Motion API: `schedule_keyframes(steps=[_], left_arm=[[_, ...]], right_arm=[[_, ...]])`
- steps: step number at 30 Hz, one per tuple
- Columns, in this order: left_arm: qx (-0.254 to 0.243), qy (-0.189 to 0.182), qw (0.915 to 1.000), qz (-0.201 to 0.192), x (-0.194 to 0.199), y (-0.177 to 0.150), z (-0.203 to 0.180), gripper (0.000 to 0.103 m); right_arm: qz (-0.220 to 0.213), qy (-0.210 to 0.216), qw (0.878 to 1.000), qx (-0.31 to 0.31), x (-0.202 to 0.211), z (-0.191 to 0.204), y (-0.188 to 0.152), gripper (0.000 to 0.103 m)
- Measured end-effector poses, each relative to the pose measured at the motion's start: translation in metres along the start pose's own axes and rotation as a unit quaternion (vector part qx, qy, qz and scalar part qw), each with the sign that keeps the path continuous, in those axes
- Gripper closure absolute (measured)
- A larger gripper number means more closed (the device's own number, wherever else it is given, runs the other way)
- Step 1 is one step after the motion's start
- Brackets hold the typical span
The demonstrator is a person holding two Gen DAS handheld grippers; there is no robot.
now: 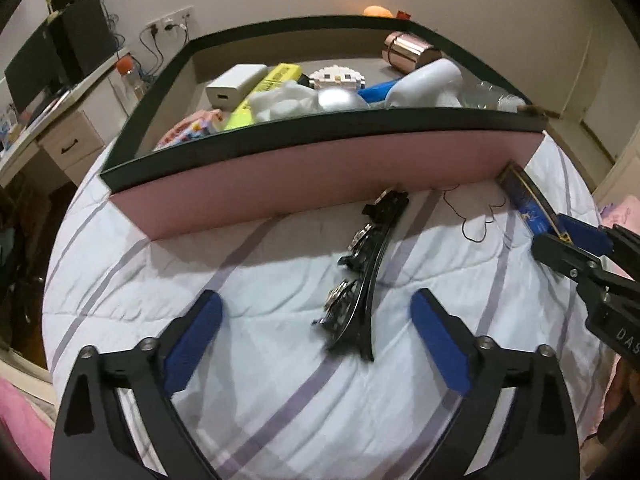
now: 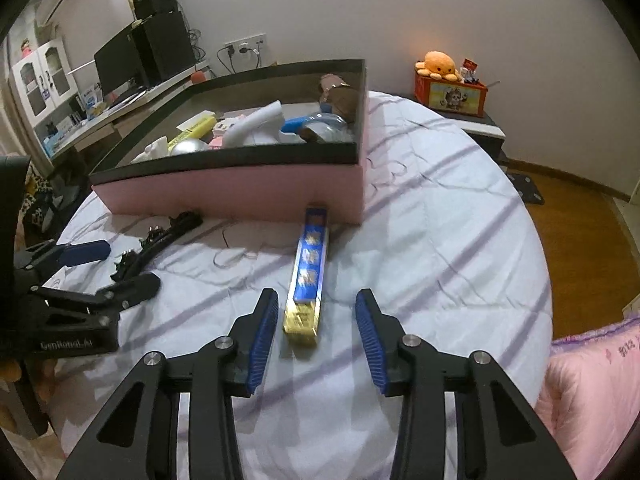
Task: Organize rigid objects
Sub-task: 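Grasp the black hair clip with the left tool while the right tool grasps the blue-gold box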
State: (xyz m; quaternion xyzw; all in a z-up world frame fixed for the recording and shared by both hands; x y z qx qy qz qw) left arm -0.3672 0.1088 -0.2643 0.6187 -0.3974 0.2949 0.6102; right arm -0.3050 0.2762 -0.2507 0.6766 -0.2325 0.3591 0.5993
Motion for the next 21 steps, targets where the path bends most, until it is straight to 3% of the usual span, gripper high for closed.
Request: schedule_keyframes(steps=[6, 9, 10, 21], left_arm=[[0.006, -0.016, 0.9999, -0.003, -0.005, -0.001, 0.006, 0.000], [0.007, -0.020, 0.9997, -0.011, -0.006, -0.002, 0.008, 0.000], [0.007, -0.017, 0.9997, -0.014, -0.006, -0.002, 0.009, 0.000], [0.011, -0.012, 0.9997, -0.020, -0.007, -0.001, 0.008, 0.000]], right_arm=[[0.011, -0.008, 1.000, 0.017, -0.013, 0.004, 0.006, 0.060], [0.015, -0.014, 0.999, 0.047, -0.016, 0.013, 0.006, 0.040], [0.016, -0.011, 0.998, 0.055, -0.018, 0.017, 0.006, 0.026], [0.013, 0.016, 0.998, 0.065, -0.019, 0.022, 0.006, 0.012]])
Point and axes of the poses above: each gripper's, at about its wrist camera, not at the fingertips, and x roughly against the way its jaws point, z to its left, y to its top, the point moved 3 cm from there along -x, roughly the way its jaws point, and after that the axes turned 13 degrees about x, right-handed, at the moved point
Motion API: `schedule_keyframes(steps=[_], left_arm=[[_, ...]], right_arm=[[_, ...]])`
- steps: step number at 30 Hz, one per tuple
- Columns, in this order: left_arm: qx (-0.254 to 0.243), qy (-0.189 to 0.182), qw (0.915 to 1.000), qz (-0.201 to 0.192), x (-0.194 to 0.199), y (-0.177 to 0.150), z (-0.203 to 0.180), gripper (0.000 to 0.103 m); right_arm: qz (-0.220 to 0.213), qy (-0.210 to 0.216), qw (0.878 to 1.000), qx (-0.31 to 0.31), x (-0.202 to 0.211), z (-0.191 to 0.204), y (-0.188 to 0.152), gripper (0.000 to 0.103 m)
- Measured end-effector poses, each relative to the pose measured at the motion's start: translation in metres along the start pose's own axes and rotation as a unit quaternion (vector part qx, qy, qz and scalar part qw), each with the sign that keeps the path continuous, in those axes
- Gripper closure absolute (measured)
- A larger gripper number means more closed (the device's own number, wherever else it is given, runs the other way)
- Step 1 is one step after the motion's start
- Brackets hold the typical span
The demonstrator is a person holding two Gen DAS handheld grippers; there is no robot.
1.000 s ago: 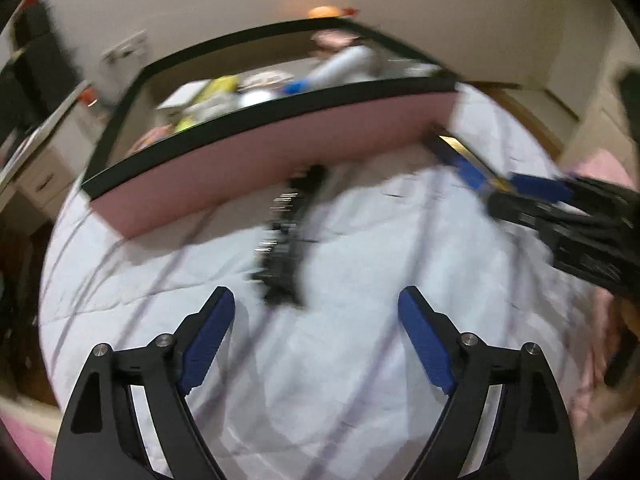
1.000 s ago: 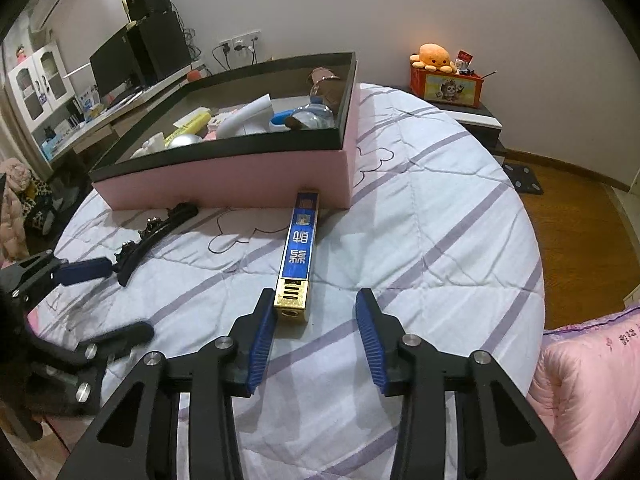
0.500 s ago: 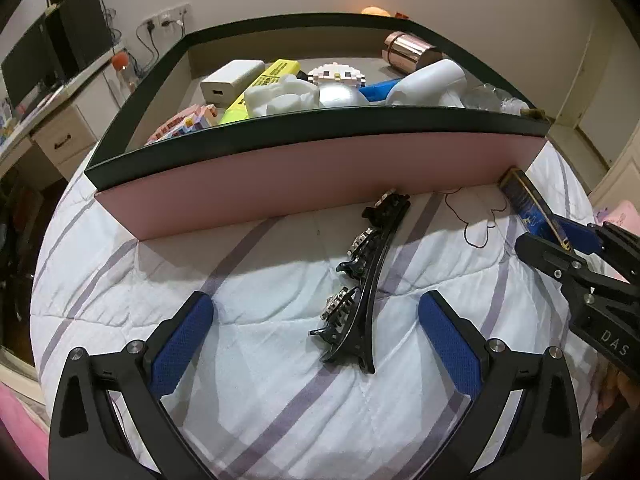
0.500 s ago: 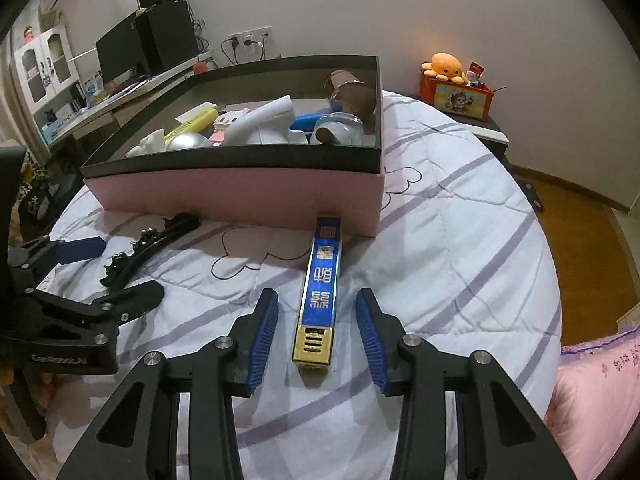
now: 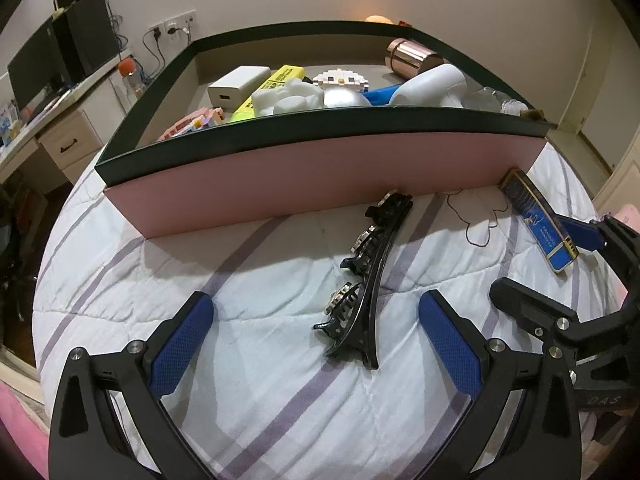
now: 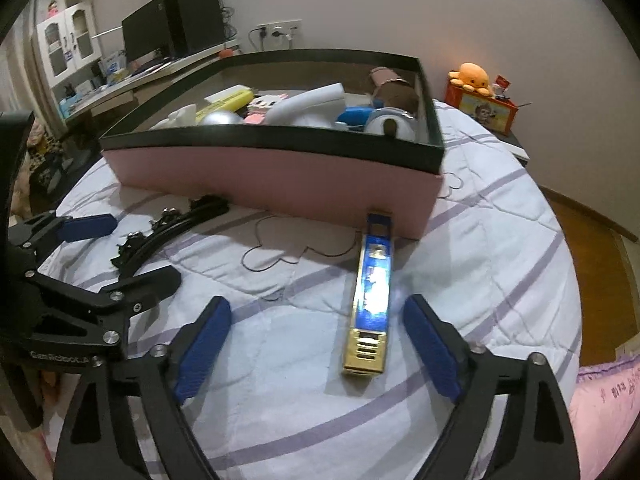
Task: Organize rigid objects
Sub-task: 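Grasp the black hair clip with the left tool while the right tool grasps the blue-gold box, then lift the hair clip and blue-gold box and carry them over the pink box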
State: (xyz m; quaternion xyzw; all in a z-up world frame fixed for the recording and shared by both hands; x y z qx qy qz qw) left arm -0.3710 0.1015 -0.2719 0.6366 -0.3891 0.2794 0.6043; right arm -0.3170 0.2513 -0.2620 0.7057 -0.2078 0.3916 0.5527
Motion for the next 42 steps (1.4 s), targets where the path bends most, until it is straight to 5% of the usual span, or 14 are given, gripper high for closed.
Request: schedule_keyframes(steps=[9, 13, 16, 18, 20, 26, 38, 42], left_arm=[[-0.006, 0.002, 1.0000, 0.004, 0.002, 0.001, -0.005, 0.005], [-0.032, -0.013, 0.9994, -0.004, 0.009, -0.002, -0.015, 0.024], [-0.036, -0.020, 0.9991, -0.002, 0.012, -0.003, -0.020, 0.039], [-0.036, -0.030, 0.9989, 0.000, 0.015, -0.003, -0.025, 0.063], [-0.044, -0.037, 0.9983, 0.003, 0.016, -0.003, -0.030, 0.082], [-0.056, -0.050, 0.9971, 0.013, 0.021, -0.007, -0.036, 0.083], [-0.028, -0.073, 0.9969, -0.013, 0.055, -0.016, -0.022, 0.084], [-0.025, -0.084, 0.9956, -0.031, 0.072, -0.015, -0.021, 0.097]], right_arm=[[-0.004, 0.013, 1.000, -0.002, 0.003, 0.001, -0.002, 0.014], [-0.020, -0.016, 0.998, -0.063, 0.010, -0.016, -0.005, 0.056], [-0.020, -0.028, 0.996, -0.084, 0.011, -0.023, -0.007, 0.070], [-0.019, -0.037, 0.995, -0.087, 0.011, -0.023, -0.006, 0.085], [-0.020, -0.041, 0.995, -0.086, 0.012, -0.021, -0.007, 0.087], [-0.012, -0.066, 0.996, -0.055, 0.015, -0.014, -0.004, 0.087], [-0.065, -0.023, 0.995, -0.072, 0.051, -0.007, -0.007, 0.087], [-0.079, -0.012, 0.995, -0.066, 0.062, 0.002, -0.002, 0.087]])
Point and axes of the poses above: each gripper's, at about its wrist camera, not at the fingertips, and x roughly against the way its jaws point, z to its left, y to its top, the point moved 3 cm from there along -x, roughly the way its jaws point, and after that the axes turned 13 degrees about x, right-handed, at the moved point
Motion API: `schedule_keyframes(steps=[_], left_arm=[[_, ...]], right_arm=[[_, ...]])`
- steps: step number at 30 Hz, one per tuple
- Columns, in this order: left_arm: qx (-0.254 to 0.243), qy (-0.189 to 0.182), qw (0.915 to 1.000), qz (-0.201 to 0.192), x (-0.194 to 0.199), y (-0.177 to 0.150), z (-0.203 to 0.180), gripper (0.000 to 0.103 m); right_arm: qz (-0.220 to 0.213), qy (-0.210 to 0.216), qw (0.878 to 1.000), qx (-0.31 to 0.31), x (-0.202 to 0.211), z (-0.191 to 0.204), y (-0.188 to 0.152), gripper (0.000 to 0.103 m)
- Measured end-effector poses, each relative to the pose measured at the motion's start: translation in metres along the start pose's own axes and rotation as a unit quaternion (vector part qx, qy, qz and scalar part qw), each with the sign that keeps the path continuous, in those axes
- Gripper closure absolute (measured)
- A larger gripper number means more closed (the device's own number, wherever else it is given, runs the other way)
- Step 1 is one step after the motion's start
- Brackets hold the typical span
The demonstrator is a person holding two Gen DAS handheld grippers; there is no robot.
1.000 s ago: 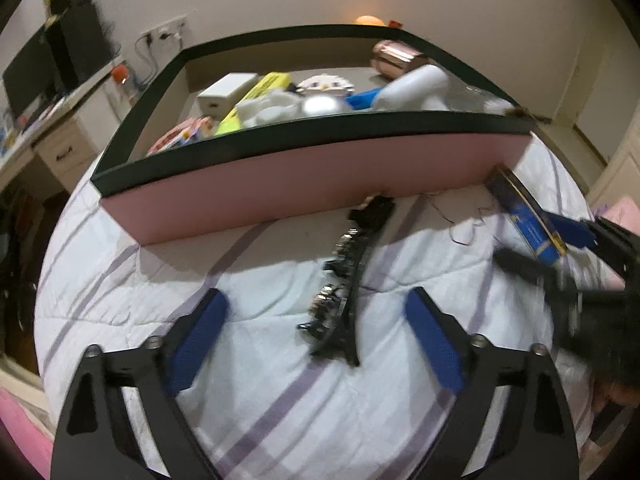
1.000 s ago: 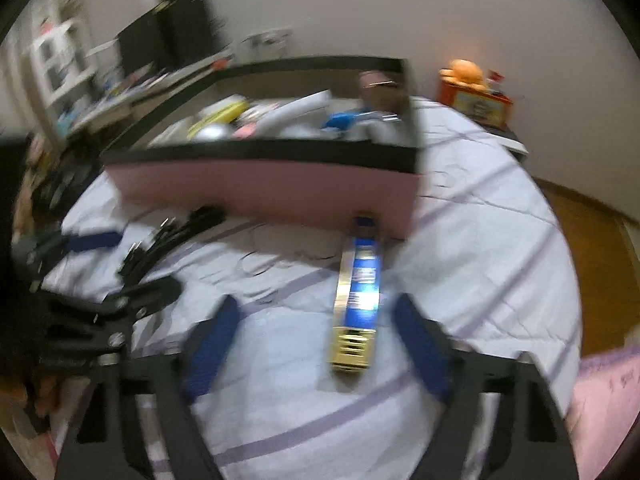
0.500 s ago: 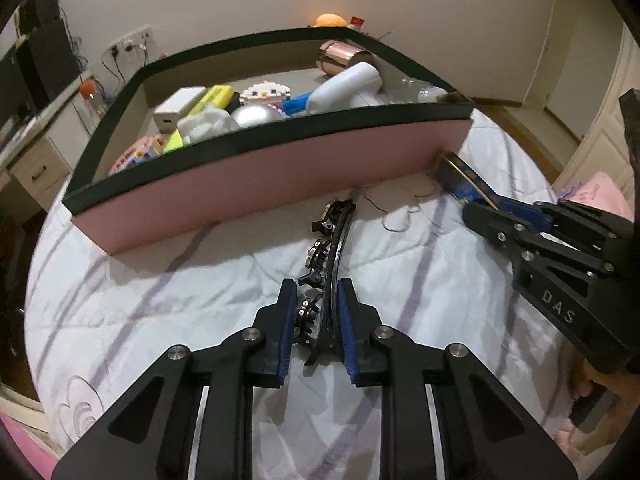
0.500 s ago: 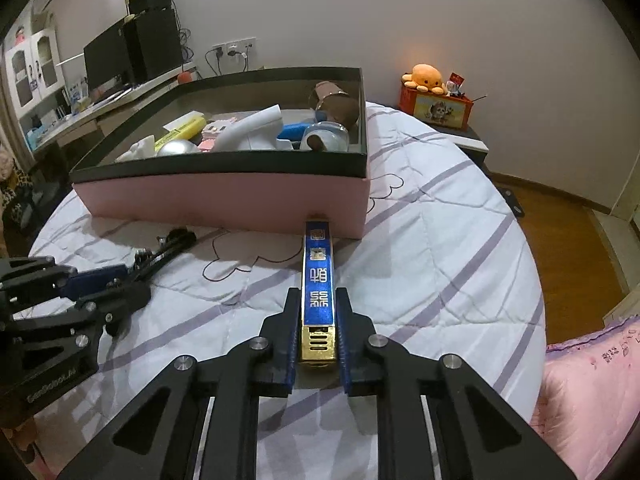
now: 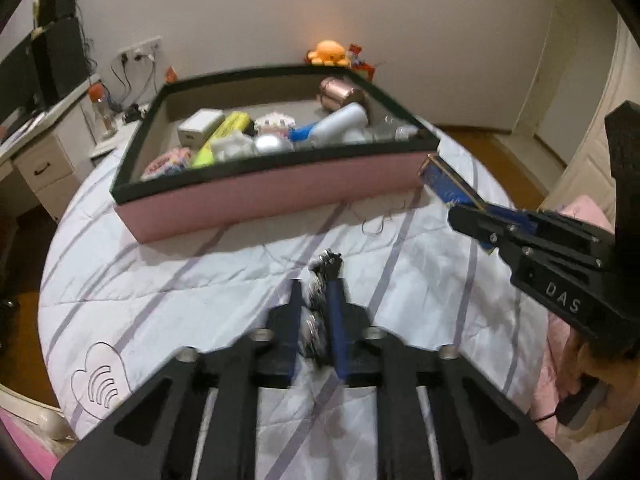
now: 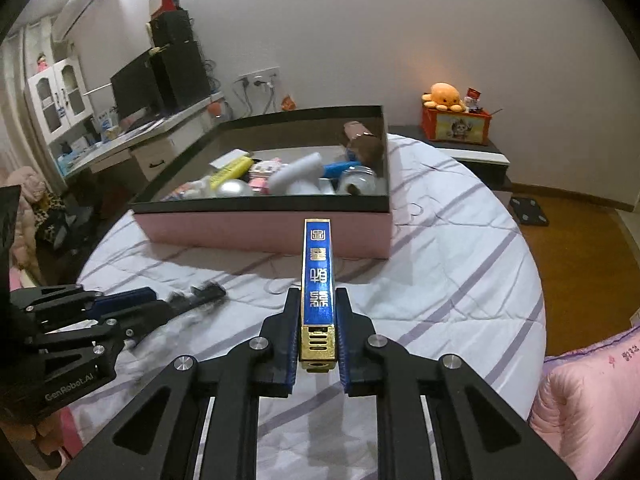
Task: Organize rigid objects
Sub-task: 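Lift the hair clip and blue-gold box and carry them over the pink box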
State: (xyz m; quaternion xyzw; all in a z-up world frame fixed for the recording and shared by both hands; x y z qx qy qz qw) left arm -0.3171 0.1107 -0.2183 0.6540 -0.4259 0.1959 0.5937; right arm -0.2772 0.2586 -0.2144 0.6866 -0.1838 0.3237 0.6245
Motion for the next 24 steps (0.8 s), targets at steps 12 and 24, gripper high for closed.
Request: schedule_keyframes(steps=[12, 24], left_arm=[[0.002, 0.007, 0.9994, 0.035, -0.021, -0.010, 0.015, 0.089], [-0.034, 0.014, 0.9985, 0.041, -0.033, -0.016, -0.001, 0.065]], right_arm=[[0.013, 0.012, 1.000, 0.001, -0.001, 0.009, -0.008, 0.087], [0.026, 0.017, 1.000, 0.001, -0.008, 0.009, -0.011, 0.087]])
Point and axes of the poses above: each gripper's, at about its wrist camera, not at the fingertips, and x roughly against the way its jaws point, z to its left, y to its top, the point moved 3 cm from there along -x, roughly the way its jaws point, and after that the axes turned 13 degrees about x, right-handed, at the moved point
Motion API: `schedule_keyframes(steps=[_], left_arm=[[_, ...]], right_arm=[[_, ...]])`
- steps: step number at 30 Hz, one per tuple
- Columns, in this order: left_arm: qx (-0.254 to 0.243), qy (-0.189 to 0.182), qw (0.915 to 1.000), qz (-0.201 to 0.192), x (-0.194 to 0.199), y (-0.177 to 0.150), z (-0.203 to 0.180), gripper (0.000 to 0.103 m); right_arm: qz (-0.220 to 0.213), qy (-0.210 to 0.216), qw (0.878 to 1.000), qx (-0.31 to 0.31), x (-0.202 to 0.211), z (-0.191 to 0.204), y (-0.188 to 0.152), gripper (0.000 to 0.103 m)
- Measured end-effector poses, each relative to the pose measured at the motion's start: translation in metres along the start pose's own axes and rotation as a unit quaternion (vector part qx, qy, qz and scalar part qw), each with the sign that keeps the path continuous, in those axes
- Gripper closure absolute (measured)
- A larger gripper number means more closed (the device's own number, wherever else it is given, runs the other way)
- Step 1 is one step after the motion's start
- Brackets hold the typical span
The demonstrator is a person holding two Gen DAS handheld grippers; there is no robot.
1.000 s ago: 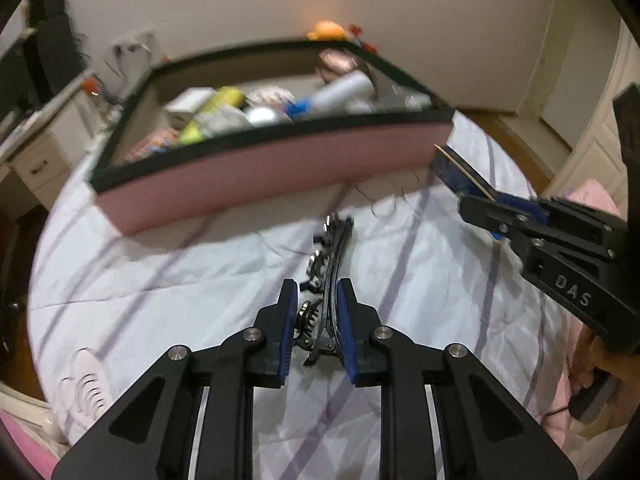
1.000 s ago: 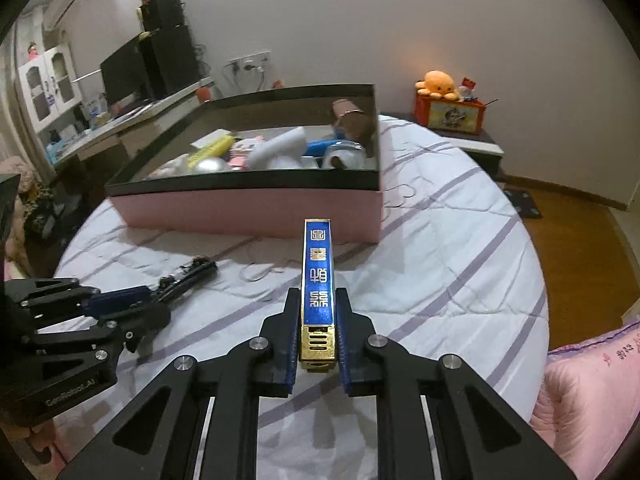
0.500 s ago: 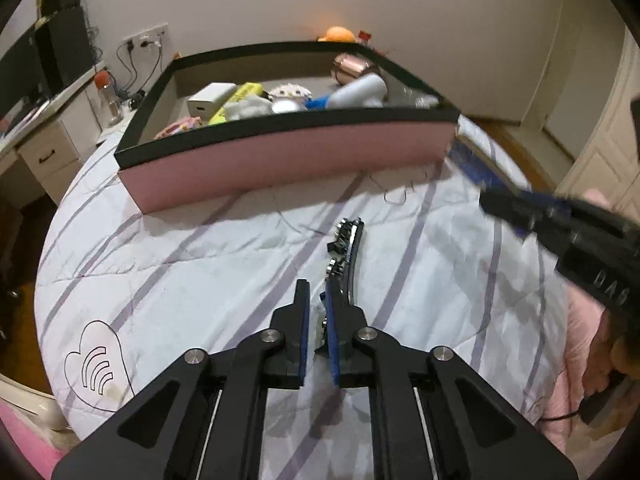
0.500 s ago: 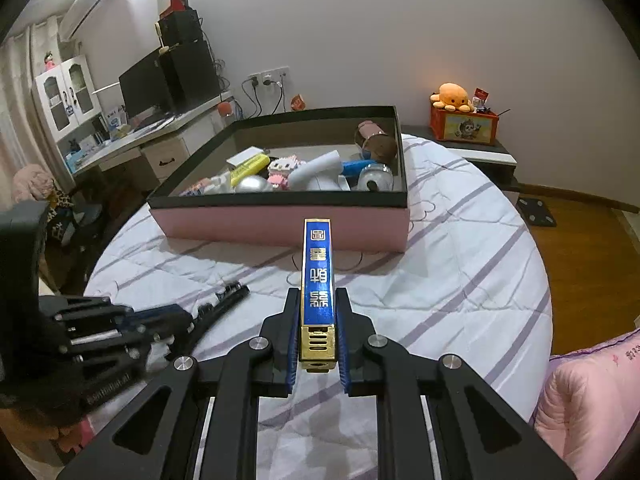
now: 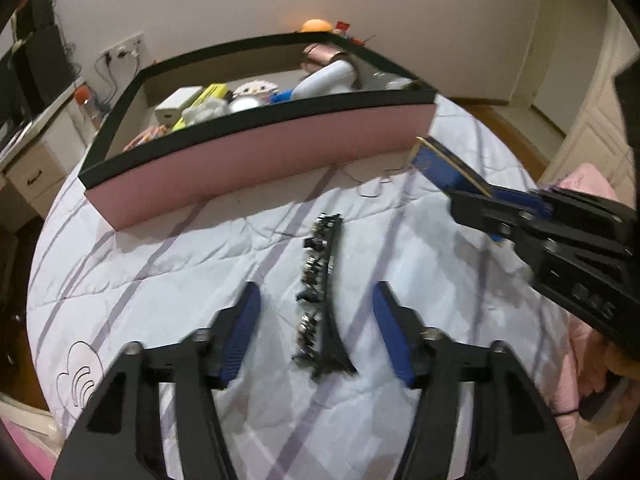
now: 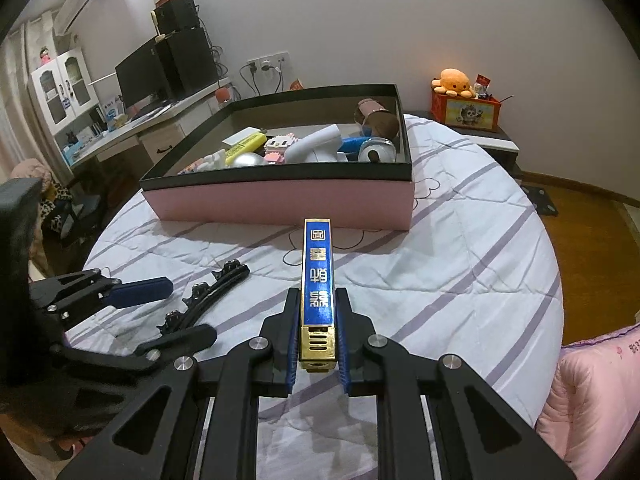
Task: Organize rigid objects
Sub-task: 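Lift the hair clip and blue-gold box and carry them over the pink box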
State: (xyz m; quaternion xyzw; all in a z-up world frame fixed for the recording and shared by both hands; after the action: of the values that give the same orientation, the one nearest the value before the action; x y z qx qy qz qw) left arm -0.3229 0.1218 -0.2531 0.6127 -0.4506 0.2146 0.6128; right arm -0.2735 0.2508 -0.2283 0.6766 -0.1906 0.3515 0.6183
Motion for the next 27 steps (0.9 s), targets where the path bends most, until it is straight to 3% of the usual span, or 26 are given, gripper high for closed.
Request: schedule_keyframes(steps=[1, 5, 6, 7, 13, 20, 27], left_arm=[[0.008, 0.000, 1.0000, 0.003, -0.004, 0.001, 0.003, 0.070], [0.009, -0.002, 1.0000, -0.002, -0.011, 0.005, 0.003, 0.071], [0.004, 0.003, 1.0000, -0.004, -0.012, 0.005, 0.001, 0.082], [0.008, 0.006, 0.9999, -0.008, -0.011, 0.006, 0.001, 0.085], [0.027, 0.000, 0.9996, -0.006, 0.005, 0.002, 0.005, 0.085], [0.029, 0.004, 0.9985, -0.047, 0.039, 0.004, 0.007, 0.085], [0.048, -0.004, 0.9925, -0.112, 0.092, 0.011, 0.012, 0.085]], right_arm=[[0.001, 0.002, 1.000, 0.001, 0.000, 0.000, 0.000, 0.087], [0.007, 0.003, 1.000, 0.001, -0.003, 0.001, -0.002, 0.087], [0.008, 0.003, 1.000, 0.001, -0.003, 0.001, -0.003, 0.087], [0.008, 0.003, 1.000, 0.000, -0.003, 0.001, -0.003, 0.087], [0.000, 0.000, 1.000, 0.006, 0.005, 0.005, -0.001, 0.087], [-0.030, -0.010, 0.999, 0.018, 0.026, 0.016, 0.010, 0.087], [-0.070, -0.020, 0.997, 0.039, 0.056, 0.035, 0.026, 0.087]])
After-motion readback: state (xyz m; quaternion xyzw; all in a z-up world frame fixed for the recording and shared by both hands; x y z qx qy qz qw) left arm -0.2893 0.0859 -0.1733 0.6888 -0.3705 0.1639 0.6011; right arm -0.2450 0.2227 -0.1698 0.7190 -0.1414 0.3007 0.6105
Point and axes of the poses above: each gripper's, at about its wrist camera, not at the fingertips, and x roughly against the way its jaws point, z to its left, y to its top, the point moved 3 cm from there along -x, roughly the way its jaws point, and after that the axes turned 13 degrees about x, right-handed, at the moved point
